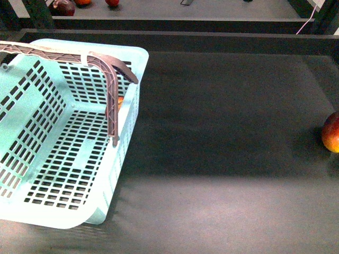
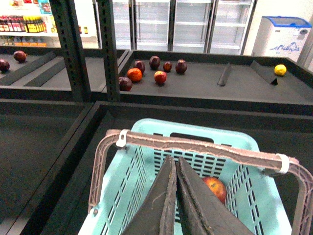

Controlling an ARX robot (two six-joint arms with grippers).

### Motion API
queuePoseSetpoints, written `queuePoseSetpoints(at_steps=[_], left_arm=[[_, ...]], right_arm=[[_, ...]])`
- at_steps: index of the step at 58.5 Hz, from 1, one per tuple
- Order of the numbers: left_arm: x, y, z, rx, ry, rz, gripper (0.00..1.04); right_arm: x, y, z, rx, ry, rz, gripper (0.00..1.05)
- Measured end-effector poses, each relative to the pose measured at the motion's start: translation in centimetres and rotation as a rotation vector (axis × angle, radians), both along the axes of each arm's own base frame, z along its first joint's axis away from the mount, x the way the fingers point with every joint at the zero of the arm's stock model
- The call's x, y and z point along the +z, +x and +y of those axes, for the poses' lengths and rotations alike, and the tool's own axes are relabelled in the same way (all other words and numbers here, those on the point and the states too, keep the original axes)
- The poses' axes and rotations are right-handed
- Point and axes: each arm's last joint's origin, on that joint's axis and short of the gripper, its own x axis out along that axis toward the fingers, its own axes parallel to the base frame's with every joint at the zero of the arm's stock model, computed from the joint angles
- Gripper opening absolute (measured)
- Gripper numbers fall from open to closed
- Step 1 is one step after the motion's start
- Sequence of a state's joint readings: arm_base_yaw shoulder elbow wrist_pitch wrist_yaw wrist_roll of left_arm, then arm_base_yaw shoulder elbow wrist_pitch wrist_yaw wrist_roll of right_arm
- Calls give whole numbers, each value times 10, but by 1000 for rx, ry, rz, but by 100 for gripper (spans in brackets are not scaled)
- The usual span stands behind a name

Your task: Pick apple with right arm and hold basket with left

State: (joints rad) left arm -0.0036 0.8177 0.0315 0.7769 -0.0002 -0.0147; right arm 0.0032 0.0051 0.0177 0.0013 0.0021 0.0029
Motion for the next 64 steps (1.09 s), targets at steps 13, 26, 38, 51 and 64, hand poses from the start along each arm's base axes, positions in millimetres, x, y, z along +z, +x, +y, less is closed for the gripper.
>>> queuePoseSetpoints(at_steps=[13,26,38,51,64], left_arm=[[2,-13,0,0,1,-7,3],[6,-23,0,0,3,-19,3],[7,-30,0,0,3,-23,3],[7,-36,0,0,3,-24,3],[7,-41,0,0,3,-26,3]], right_arm=[[0,0,0,0,0,0,96],[0,0,0,0,0,0,96],[0,0,0,0,0,0,96],[0,0,0,0,0,0,96],[0,0,0,0,0,0,96]])
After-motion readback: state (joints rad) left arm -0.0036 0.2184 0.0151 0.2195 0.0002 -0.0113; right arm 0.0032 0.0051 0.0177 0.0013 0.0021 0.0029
